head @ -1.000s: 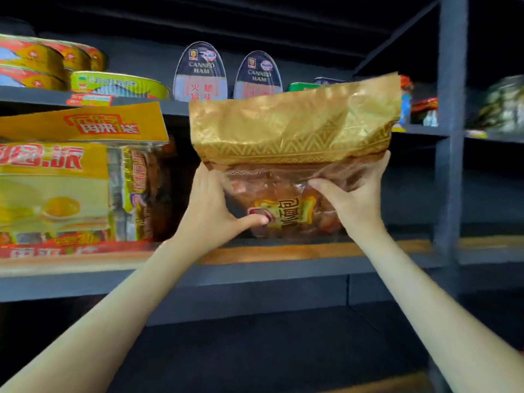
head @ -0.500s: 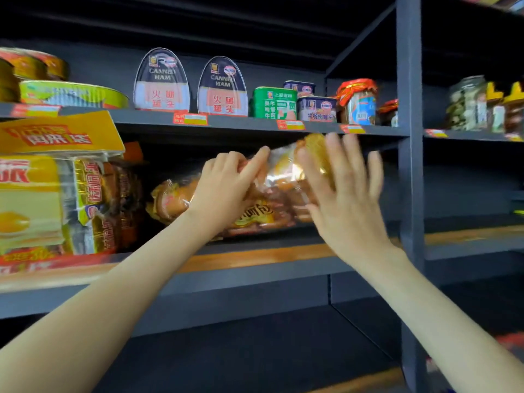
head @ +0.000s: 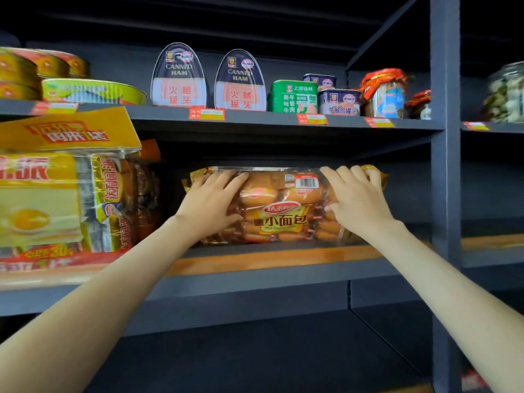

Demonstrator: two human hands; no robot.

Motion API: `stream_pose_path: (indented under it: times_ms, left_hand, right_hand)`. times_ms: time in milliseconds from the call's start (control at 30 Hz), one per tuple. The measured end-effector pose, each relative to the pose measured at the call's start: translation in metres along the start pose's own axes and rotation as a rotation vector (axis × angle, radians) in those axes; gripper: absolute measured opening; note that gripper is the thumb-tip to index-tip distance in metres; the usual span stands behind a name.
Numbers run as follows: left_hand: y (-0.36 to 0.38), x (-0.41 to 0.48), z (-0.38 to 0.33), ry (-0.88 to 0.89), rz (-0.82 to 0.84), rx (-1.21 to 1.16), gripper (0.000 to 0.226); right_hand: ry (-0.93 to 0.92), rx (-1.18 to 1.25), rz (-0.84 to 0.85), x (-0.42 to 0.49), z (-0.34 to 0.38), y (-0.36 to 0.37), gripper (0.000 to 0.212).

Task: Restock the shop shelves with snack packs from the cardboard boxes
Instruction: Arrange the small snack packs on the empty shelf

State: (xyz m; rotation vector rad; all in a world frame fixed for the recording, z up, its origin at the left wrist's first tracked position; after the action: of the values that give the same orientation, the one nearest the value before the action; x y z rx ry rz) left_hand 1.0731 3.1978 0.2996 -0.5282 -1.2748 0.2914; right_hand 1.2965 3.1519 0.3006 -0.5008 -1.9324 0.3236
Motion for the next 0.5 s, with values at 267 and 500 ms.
stream_pose_path:
  times_ms: [267,500]
  left_hand:
    - [0.003,-0.013,-0.01,0.072,-0.031,0.244,0.093]
    - [-0.059,-0.048,-0.02,0.035,-0.431,0.035,0.062]
  right_hand:
    - [-0.13,-0.069,0.129,0.004,0.021,0.014,0.085]
    - [-0.056,-0.003,-0.116,-0.03,0.015,-0.028,0.08]
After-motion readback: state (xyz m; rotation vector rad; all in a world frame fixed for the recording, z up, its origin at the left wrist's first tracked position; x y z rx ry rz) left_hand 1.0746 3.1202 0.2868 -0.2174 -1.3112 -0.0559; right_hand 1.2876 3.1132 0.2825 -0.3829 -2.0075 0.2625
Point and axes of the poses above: each hand's wrist, its own x-axis towards the middle knuckle, its own y-axis out of the palm, z = x × y, the point moved 8 cm from there along x, towards the middle knuckle, and after that the axes turned 11 degrees about -y, right-handed, at the moved point
